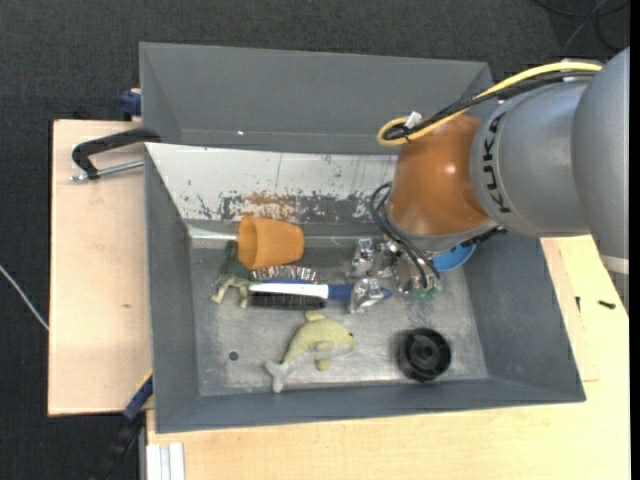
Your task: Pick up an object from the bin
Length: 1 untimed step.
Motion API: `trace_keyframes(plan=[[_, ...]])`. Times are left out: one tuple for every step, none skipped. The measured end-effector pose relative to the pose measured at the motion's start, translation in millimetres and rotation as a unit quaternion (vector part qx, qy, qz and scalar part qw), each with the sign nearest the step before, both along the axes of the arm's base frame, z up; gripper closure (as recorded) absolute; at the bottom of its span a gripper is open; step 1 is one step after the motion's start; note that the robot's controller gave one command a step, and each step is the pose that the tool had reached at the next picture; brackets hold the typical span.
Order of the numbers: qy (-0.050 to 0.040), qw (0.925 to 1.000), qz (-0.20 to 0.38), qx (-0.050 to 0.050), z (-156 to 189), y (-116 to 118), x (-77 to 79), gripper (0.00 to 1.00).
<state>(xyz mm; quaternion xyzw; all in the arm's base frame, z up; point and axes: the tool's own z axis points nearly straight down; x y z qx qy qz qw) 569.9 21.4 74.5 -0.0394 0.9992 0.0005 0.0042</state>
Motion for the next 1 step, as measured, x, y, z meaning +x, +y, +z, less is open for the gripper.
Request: trace_keyframes(plan=[[0.0022, 0.9959, 0.090, -0.001, 134.9, 17.3, -1.0, 1.00]])
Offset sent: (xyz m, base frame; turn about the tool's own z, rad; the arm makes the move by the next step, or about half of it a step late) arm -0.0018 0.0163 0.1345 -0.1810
